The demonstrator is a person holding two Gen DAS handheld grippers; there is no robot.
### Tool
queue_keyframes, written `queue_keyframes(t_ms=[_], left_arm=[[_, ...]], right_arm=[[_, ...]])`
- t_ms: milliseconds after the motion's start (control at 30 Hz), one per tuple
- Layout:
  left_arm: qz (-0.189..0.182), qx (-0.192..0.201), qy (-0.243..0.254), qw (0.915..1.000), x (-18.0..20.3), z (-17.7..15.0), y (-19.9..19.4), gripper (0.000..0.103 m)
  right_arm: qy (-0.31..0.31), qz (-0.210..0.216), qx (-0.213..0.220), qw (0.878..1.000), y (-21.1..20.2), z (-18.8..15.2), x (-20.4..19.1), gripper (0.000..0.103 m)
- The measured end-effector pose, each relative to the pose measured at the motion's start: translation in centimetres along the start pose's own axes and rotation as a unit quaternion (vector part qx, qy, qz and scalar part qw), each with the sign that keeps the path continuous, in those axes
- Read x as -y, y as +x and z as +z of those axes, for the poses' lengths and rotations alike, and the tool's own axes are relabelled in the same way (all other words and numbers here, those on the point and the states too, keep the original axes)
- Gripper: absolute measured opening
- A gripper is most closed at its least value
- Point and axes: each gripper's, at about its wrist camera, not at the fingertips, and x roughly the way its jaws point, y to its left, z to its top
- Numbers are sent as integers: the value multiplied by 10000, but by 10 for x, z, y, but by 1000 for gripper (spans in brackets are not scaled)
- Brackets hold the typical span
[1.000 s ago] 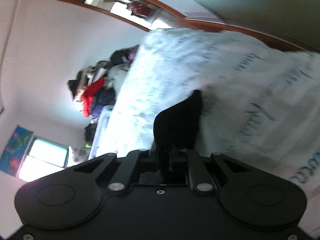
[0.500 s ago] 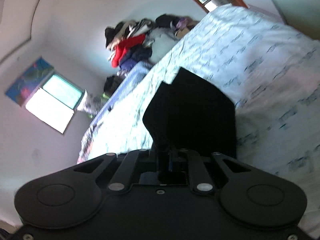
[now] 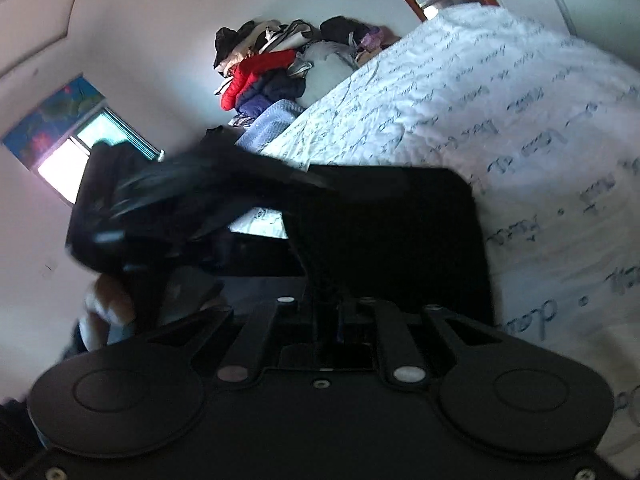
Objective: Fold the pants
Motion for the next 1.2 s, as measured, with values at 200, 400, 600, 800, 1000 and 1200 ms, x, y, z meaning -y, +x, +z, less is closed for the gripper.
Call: queue_keyframes(t_ms=[200,400,600,800,1000,1200], left_arm=[[-14,83,-55,9999,-13,-1,-7,1],[29,276,265,9993,-7,-6,-19,1],[-78,281,180,9994,-3,-5,-23,1],[56,455,417,9981,-6,-4,-42,1],[284,537,478,9970,-33,-9,-83,1],[723,690,507,9937,-82,-25,-153,1]], right_arm=[[2014,1052,1137,9672,-51,-38,55,72],[3640,1584,977,9126,-41,-79,65,72],[4161,1472,785,8939,-6,-90,65,71],[4646,1300,1442,8640,5,-86,84,29],[4249,1203,1238,8886,25,-79,47,8],[4064,1352,547,9020,74,-87,-8,8]])
